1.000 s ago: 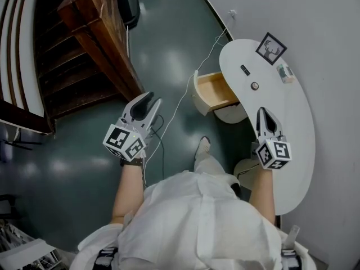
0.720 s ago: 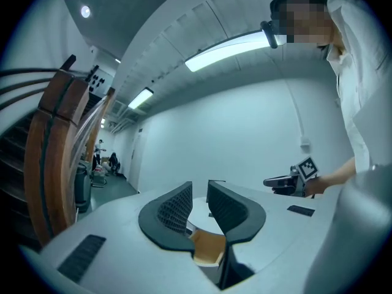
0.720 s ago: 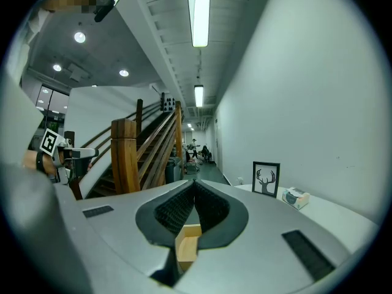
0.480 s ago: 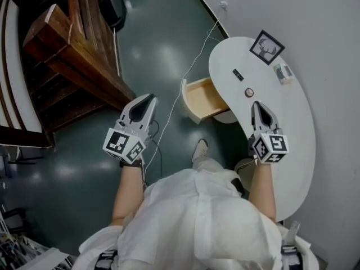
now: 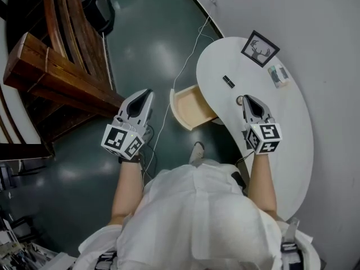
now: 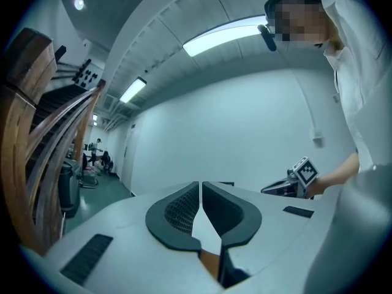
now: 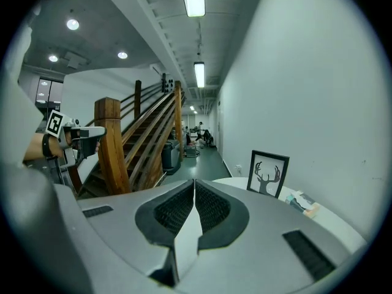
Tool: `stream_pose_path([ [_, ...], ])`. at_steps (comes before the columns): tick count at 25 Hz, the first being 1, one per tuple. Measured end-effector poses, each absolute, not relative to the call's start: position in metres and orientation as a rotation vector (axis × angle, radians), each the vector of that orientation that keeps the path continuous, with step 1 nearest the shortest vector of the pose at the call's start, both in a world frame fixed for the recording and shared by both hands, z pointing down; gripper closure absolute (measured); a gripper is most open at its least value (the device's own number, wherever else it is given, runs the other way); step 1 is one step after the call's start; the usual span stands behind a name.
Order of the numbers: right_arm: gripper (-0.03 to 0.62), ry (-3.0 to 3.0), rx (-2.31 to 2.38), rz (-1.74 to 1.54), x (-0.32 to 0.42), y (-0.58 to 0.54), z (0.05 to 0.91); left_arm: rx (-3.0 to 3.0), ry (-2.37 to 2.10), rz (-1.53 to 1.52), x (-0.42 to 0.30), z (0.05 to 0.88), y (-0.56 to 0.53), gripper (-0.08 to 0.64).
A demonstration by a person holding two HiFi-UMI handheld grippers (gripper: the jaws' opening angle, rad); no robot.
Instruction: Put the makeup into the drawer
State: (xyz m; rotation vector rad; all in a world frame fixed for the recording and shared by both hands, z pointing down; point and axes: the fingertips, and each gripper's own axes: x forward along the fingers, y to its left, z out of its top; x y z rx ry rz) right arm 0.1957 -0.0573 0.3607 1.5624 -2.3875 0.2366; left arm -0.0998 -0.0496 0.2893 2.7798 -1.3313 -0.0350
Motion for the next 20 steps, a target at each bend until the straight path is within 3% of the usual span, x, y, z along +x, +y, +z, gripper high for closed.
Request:
stream_pose_path([
  [20, 0.532, -2.185, 1.224, 0.355, 0.192, -0.137, 0.466, 2.763, -1.160, 0.084, -0.056, 0.348, -0.113, 0.531],
])
